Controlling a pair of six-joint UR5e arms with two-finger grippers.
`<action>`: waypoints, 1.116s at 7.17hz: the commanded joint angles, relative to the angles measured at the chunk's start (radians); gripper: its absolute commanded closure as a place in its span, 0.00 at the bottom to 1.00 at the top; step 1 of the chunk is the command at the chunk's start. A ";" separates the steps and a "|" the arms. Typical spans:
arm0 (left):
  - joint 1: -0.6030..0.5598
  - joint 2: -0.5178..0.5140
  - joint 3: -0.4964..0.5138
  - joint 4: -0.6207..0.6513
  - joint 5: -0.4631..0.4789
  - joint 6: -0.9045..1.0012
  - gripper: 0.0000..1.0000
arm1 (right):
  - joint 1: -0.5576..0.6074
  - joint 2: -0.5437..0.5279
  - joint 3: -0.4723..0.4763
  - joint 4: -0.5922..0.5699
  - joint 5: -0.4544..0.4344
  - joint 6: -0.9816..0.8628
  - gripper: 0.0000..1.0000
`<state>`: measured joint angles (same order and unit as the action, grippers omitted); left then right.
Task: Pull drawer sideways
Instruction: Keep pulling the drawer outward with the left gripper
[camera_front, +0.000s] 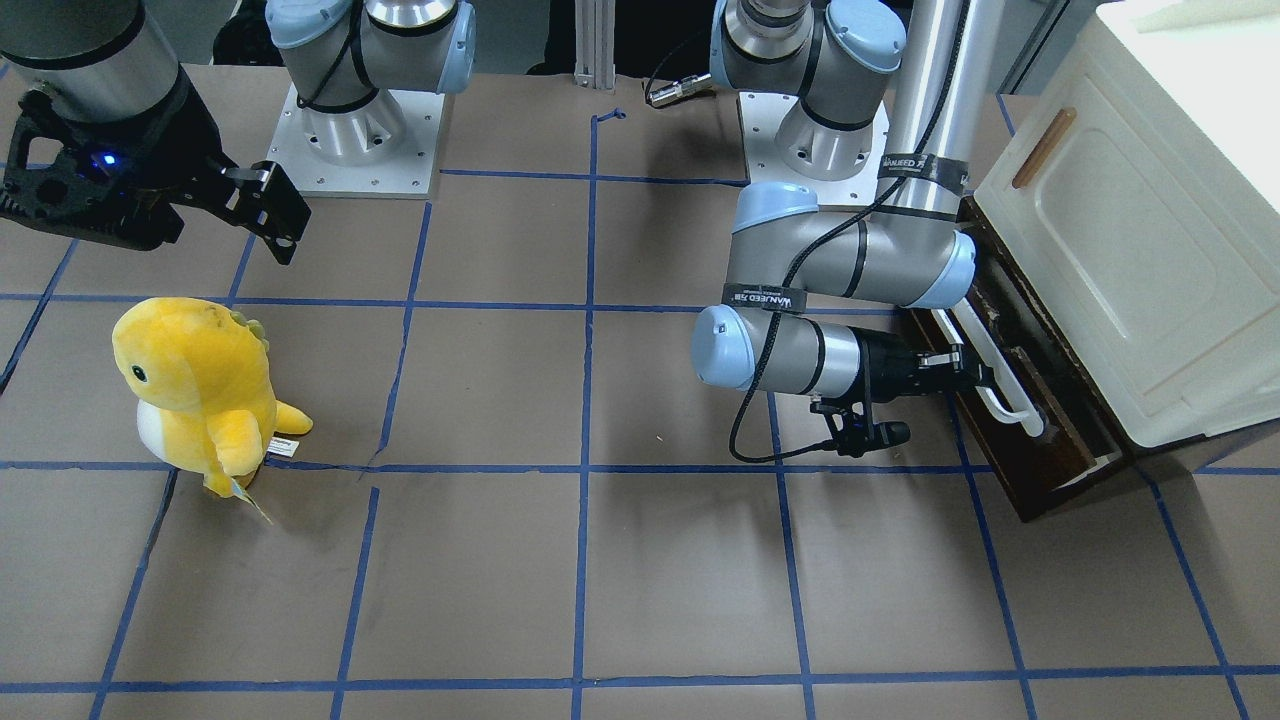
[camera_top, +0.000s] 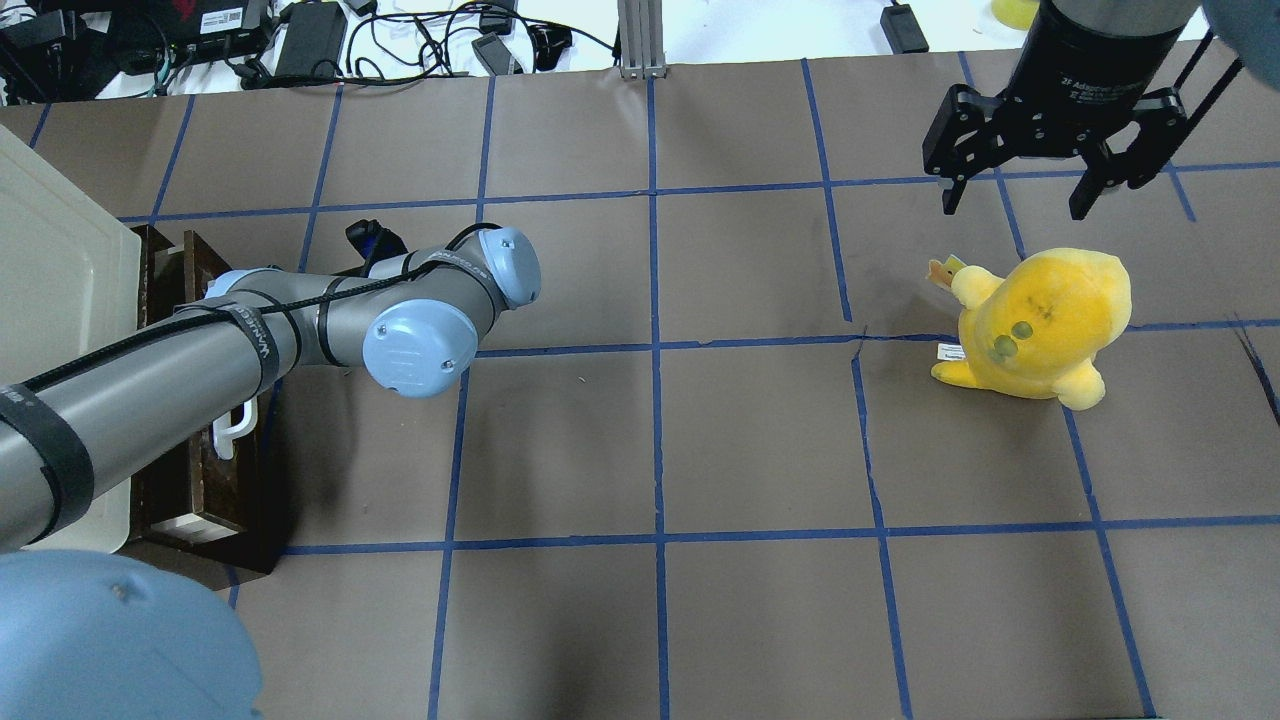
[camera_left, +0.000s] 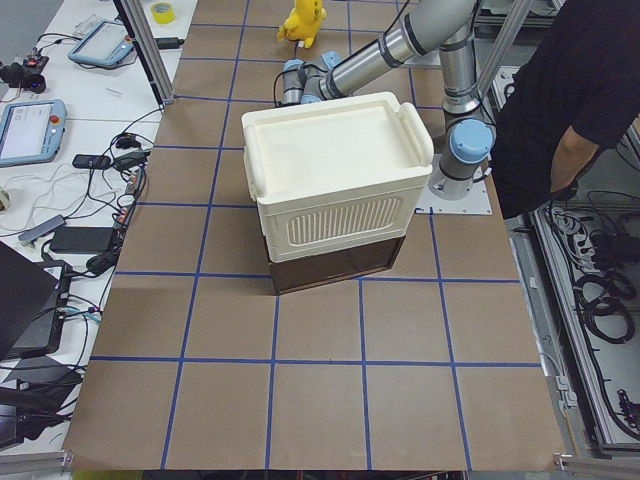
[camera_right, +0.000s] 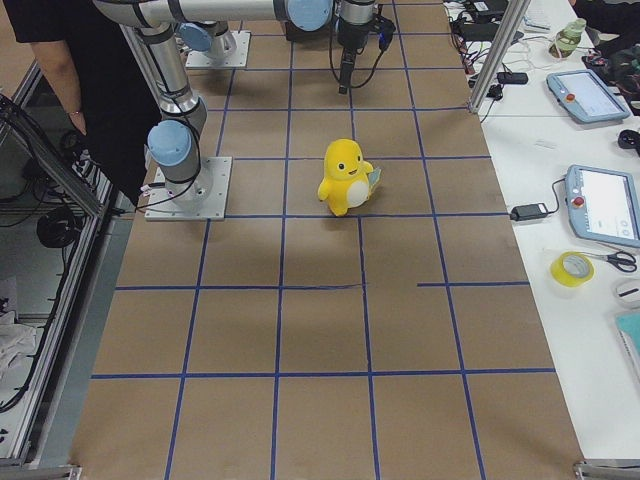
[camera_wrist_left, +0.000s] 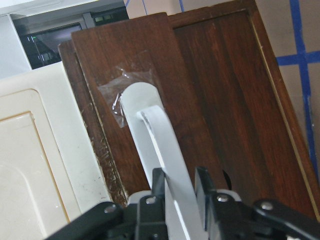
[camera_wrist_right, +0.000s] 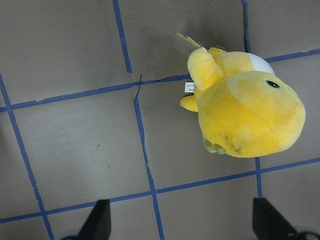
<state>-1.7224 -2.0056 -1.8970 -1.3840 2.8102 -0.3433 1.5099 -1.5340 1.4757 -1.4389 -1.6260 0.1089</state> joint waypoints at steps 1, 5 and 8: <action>-0.017 -0.001 0.007 0.003 -0.001 0.003 0.80 | 0.001 0.000 0.000 0.000 0.000 0.000 0.00; -0.022 -0.002 0.029 0.002 -0.002 0.024 0.80 | 0.001 0.000 0.000 0.000 0.000 0.000 0.00; -0.022 -0.007 0.029 0.000 -0.003 0.021 0.76 | 0.001 0.000 0.000 0.000 0.000 0.000 0.00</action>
<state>-1.7440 -2.0116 -1.8685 -1.3837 2.8074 -0.3218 1.5110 -1.5340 1.4757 -1.4389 -1.6260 0.1089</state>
